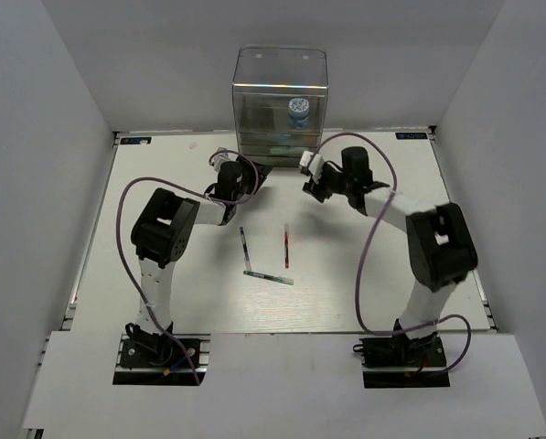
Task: Sort the stationery into containers
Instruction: Open the drawer
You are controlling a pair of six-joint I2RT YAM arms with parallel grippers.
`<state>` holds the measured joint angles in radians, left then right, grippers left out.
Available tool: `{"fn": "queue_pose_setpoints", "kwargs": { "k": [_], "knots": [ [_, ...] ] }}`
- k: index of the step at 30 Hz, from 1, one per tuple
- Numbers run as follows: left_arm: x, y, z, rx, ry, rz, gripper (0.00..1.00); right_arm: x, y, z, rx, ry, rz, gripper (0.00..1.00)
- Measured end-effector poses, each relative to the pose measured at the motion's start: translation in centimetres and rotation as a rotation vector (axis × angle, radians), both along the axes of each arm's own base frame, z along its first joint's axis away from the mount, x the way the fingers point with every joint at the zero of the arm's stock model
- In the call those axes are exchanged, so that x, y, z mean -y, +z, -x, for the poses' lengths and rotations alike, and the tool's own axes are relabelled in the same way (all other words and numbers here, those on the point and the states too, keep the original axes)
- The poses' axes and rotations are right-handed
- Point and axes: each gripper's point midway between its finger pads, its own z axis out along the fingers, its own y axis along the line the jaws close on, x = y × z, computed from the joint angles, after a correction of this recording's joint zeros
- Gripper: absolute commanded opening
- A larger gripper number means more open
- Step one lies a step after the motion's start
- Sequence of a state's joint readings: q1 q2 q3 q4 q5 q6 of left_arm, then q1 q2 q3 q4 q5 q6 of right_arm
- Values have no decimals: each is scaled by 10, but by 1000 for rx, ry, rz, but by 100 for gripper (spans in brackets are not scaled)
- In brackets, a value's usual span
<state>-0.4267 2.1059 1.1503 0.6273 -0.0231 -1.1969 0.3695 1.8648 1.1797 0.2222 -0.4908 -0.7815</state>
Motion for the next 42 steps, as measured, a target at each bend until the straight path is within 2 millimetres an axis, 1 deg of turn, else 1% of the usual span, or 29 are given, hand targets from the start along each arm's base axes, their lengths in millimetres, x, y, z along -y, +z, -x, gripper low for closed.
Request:
{"fn": "queue_pose_setpoints", "kwargs": {
  "k": [2, 3, 5, 8, 10, 12, 15, 19, 20, 22, 24, 30, 33, 34, 36, 37, 40, 41, 42],
  "knots": [
    [6, -6, -11, -5, 2, 27, 56, 7, 18, 24, -1, 9, -51, 54],
    [9, -8, -16, -5, 2, 38, 56, 10, 22, 33, -3, 13, -67, 52],
    [14, -11, -25, -5, 7, 58, 56, 15, 29, 48, -6, 16, -98, 52],
    [20, -14, -38, 6, 11, 83, 57, 26, 20, 75, -44, 16, -110, 51],
    [23, -16, -44, 8, 13, 92, 57, 31, 13, 88, -68, 14, -111, 51],
    [26, -18, -50, 10, 14, 99, 57, 36, 7, 95, -90, 5, -115, 51],
    [28, -22, -55, 6, 17, 103, 57, 42, 6, 96, -102, -14, -123, 51],
    [28, -26, -61, 8, 32, 109, 56, 49, 13, 93, -95, -36, -137, 49],
    [27, -29, -62, 7, 38, 108, 54, 50, 14, 93, -95, -38, -141, 49],
    [27, -31, -65, 10, 48, 115, 45, 51, 15, 94, -96, -39, -144, 49],
    [28, -25, -69, 28, 53, 123, 39, 52, 13, 96, -104, -38, -147, 49],
    [27, -23, -71, 39, 69, 127, 37, 54, 13, 97, -114, -41, -156, 48],
    [27, -21, -71, 43, 72, 131, 30, 55, 12, 97, -120, -43, -160, 48],
    [27, -21, -71, 45, 72, 134, 25, 54, 12, 97, -121, -42, -161, 48],
    [28, -19, -72, 52, 74, 139, 23, 54, 12, 98, -125, -41, -164, 48],
    [28, -18, -72, 55, 76, 141, 18, 54, 12, 98, -127, -40, -166, 48],
    [28, -17, -73, 56, 83, 148, 10, 53, 13, 99, -129, -36, -169, 48],
    [28, -16, -73, 58, 87, 150, 2, 53, 13, 99, -130, -35, -170, 48],
    [27, -16, -73, 58, 89, 150, 0, 53, 13, 99, -130, -34, -170, 48]
  ]
}}
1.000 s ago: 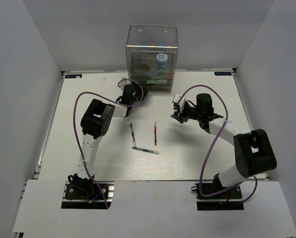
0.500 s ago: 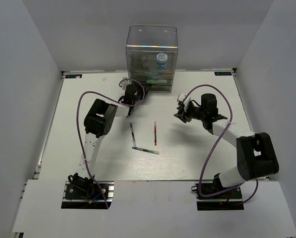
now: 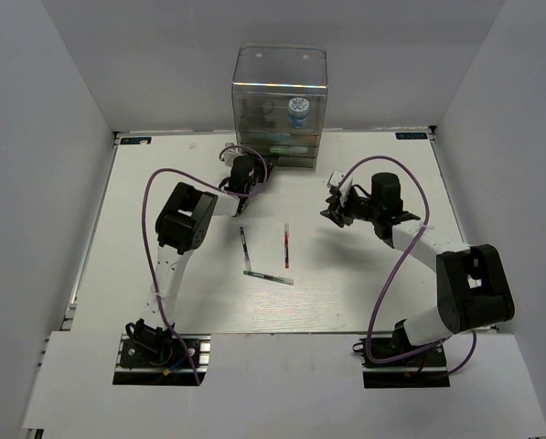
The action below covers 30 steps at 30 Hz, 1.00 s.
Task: Sort the stationery into containers
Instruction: Open the drawer
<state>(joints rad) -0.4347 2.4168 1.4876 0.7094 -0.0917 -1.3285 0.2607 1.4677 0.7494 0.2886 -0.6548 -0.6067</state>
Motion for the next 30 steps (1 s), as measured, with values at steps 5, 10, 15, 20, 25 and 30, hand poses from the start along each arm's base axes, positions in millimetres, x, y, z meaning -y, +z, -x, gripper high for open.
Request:
{"fn": "queue_pose_setpoints", "kwargs": {
  "k": [5, 10, 15, 20, 25, 30],
  "knots": [
    [-1, -1, 1, 4, 5, 3, 0, -1, 0, 1, -3, 3, -3, 48],
    [-3, -4, 7, 19, 6, 17, 0, -1, 0, 1, -5, 4, -5, 48],
    [-5, -6, 23, 24, -12, 29, 0, -2, 0, 2, -5, 10, -7, 48],
    [-13, -6, 52, 3, -29, 22, 0, -4, 0, 5, -9, 33, -11, 49],
    [-15, -6, 63, -9, -36, 7, 17, -7, -5, 14, -35, 70, -8, 57],
    [-11, -11, 65, -28, -65, -20, 60, -12, -9, 23, -67, 144, 11, 70]
  ]
}}
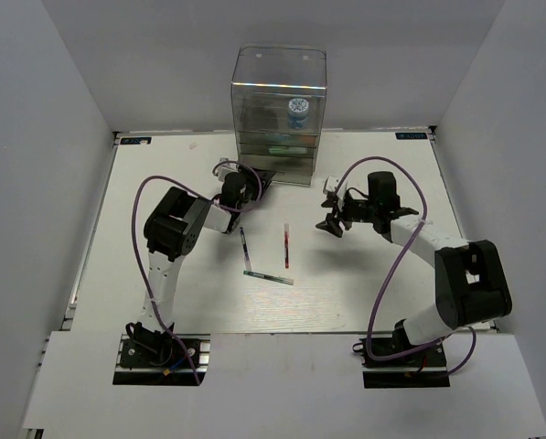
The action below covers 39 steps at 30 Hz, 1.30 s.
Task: Sort the stationery into containers
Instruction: Open the drawer, then grab a piece of stationery with the right arm
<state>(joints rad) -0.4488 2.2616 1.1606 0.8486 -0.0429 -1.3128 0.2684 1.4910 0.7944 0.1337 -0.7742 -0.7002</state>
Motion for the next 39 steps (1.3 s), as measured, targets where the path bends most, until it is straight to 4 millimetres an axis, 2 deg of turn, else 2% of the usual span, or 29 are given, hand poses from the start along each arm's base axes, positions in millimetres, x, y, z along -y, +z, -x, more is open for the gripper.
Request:
{"fn": "queue_pose_setpoints", "kwargs": {
  "k": [3, 4, 7, 8, 13, 16, 17, 21, 25, 28, 31, 33, 35, 39],
  "knots": [
    [0, -8, 3, -26, -15, -18, 69, -6, 1, 5, 7, 81, 19, 74],
    [1, -9, 4, -29, -22, -21, 76, -8, 1, 7, 9, 108, 27, 74],
    [2, -8, 8, -26, -39, -23, 77, -16, -1, 10, -1, 185, 43, 74],
    [2, -7, 10, -25, -45, -26, 88, -19, -2, 11, -2, 214, 48, 74],
    [-1, 11, 29, 0, -90, -55, 89, -29, -11, 29, 72, 403, 99, 72],
    [-4, 38, 43, 44, -126, -91, 91, -34, -17, 40, 124, 534, 147, 67],
    [-6, 48, 48, 64, -135, -105, 100, -37, -19, 41, 148, 580, 164, 65],
    [-19, 92, 75, 123, -158, -173, 100, -48, -31, 44, 204, 756, 229, 60],
    [-42, 129, 100, 148, -143, -239, 100, -57, -48, 47, 186, 870, 291, 56],
    [-70, 143, 120, 100, -70, -289, 100, -66, -59, 53, 180, 944, 340, 54],
    [-100, 143, 143, 14, 20, -327, 100, -75, -69, 58, 179, 1006, 391, 52],
    [-117, 134, 160, -48, 58, -355, 100, -80, -77, 61, 181, 1041, 423, 52],
    [-132, 118, 179, -126, 79, -399, 100, -83, -83, 63, 184, 1070, 457, 51],
    [-146, 90, 205, -236, 71, -450, 100, -85, -93, 60, 187, 1099, 524, 51]
  ]
}}
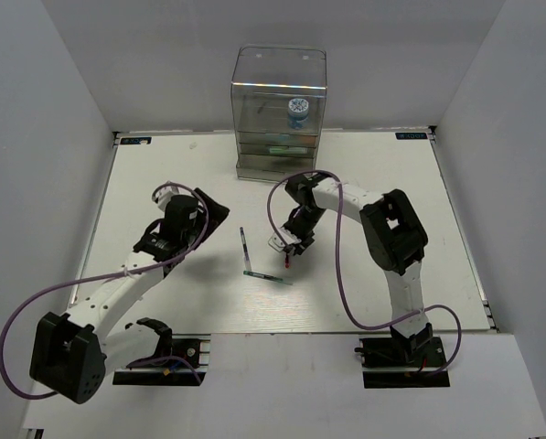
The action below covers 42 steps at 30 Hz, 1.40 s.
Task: Sort the stationery into containers
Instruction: Grab a piece of stationery with the right arm, then place the stationery into the container
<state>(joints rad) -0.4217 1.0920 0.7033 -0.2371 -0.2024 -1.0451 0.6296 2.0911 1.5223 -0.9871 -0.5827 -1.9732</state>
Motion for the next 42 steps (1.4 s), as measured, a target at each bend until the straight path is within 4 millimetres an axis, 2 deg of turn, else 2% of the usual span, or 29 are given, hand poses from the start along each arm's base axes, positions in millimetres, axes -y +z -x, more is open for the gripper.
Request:
{"fn": "queue_pose_setpoints", "kwargs": {
  "k": [3, 7, 10, 11, 14, 19, 22, 26, 28, 32, 38, 40, 42],
  "knots": [
    [-8, -18, 18, -74, 4, -24, 100, -2, -1, -4, 18, 13, 28, 48],
    [-14, -31, 34, -136, 7, -43, 100, -2, -3, -11, 40, 29, 80, 41],
    [-15, -34, 38, -158, 6, -47, 100, 1, -4, -12, 50, 38, 116, 30],
    [-15, -35, 39, -164, 4, -47, 100, 2, -5, -12, 51, 42, 127, 20],
    [-14, -43, 43, -199, -2, -52, 100, 3, -5, -14, 51, 46, 141, 5],
    [-12, -63, 51, -286, -35, -78, 100, 1, -4, -14, 46, 25, 117, 0],
    [-5, -61, 49, -272, -70, -66, 94, -5, -2, -21, 21, -117, 87, 0],
    [5, -57, 39, -228, -111, -45, 89, -21, 12, -55, 16, -406, 12, 0],
    [9, -64, 36, -246, -134, -55, 84, -28, 32, -83, 50, -543, -59, 0],
    [20, -84, 26, -306, -193, -95, 72, -31, 82, -137, 127, -780, -203, 0],
    [36, -98, 13, -341, -269, -122, 71, -33, 153, -212, 280, -927, -378, 0],
    [38, -101, 9, -349, -281, -130, 71, -33, 164, -228, 321, -942, -407, 0],
    [40, -103, 5, -354, -294, -140, 71, -35, 166, -241, 349, -946, -419, 0]
  ]
}}
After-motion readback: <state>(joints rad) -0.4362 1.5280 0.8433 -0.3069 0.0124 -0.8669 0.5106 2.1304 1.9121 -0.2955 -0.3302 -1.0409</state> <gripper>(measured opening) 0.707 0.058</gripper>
